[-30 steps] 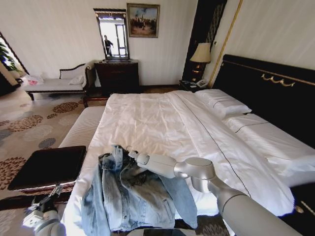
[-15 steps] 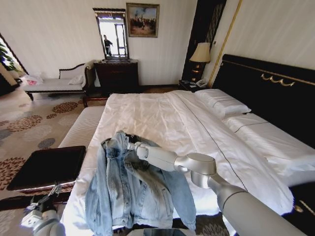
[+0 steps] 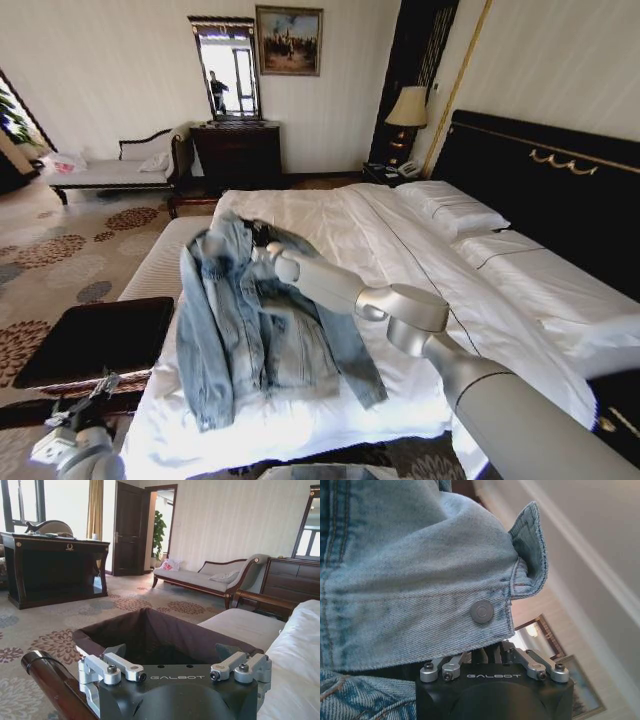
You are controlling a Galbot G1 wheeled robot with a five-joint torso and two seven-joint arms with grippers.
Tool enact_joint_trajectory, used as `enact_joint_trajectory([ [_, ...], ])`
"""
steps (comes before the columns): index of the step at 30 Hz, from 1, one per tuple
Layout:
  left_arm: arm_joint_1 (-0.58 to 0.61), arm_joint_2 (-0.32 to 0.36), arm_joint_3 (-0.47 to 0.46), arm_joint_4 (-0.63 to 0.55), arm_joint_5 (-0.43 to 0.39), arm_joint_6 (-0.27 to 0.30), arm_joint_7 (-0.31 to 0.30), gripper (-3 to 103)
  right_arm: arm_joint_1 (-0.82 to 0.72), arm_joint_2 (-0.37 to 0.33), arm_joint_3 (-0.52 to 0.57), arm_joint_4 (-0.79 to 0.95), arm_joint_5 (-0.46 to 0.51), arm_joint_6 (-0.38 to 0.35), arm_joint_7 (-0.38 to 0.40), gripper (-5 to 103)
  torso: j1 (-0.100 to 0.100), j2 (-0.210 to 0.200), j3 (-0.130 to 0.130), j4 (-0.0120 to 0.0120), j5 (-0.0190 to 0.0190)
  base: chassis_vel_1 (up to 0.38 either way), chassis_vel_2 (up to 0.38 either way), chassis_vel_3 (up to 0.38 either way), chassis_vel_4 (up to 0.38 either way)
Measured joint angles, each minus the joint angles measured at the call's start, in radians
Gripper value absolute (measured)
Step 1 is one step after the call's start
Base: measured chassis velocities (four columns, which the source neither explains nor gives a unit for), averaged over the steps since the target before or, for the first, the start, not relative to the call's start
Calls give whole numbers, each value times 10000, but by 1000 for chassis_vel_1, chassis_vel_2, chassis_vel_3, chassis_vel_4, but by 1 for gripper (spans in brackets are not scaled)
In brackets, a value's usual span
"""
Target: Pick up the clothes from the bed and hang them on the clothes hanger.
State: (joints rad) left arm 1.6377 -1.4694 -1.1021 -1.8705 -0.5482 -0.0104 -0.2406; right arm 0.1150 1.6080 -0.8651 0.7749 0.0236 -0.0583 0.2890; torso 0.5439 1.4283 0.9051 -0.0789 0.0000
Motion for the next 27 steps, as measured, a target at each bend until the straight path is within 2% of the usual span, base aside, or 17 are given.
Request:
enact_joint_trajectory([
  [7, -1, 45, -52, -192, -29, 144, -27, 100, 441, -6, 660, 973, -249, 227, 220, 26, -1, 0, -1, 0, 0, 0, 0, 0, 0],
  [10, 16, 36, -56, -318, -31, 227, -39, 100, 513, -298, 1010, 1361, -577, 836, 73, 26, -2, 2, -1, 7, 1, 0, 0, 0, 0],
  [13, 44, -14, -25, -511, -9, 328, -53, 100, 378, -885, 1486, 1504, -1479, 1803, -360, 26, -2, 3, -2, 1, 2, 0, 0, 0, 0],
  [14, 44, -14, -25, -511, -9, 328, -53, 100, 378, -885, 1486, 1504, -1479, 1803, -360, 26, -2, 3, -2, 1, 2, 0, 0, 0, 0],
  [17, 102, -97, 48, -730, 64, 425, -71, 100, -96, -1391, 2085, 1339, -2743, 2647, -651, 25, -1, 2, 0, -2, 5, 0, 0, 0, 0],
  [19, 118, -113, 61, -764, 81, 432, -76, 100, -182, -1462, 2185, 1295, -2870, 2724, -649, 25, -1, 1, 0, -1, 5, 0, 0, 0, 0],
  [21, 203, -166, 90, -892, 150, 443, -79, 100, -495, -1631, 2747, 1150, -3111, 2915, -482, 25, 1, 1, 2, -2, 3, 0, 0, 0, 0],
  [27, 386, -197, 72, -1146, 216, 521, -88, 100, -555, -1890, 4348, 1277, -2854, 2892, 42, 25, -4, 1, 0, 2, 3, 0, 0, 0, 0],
])
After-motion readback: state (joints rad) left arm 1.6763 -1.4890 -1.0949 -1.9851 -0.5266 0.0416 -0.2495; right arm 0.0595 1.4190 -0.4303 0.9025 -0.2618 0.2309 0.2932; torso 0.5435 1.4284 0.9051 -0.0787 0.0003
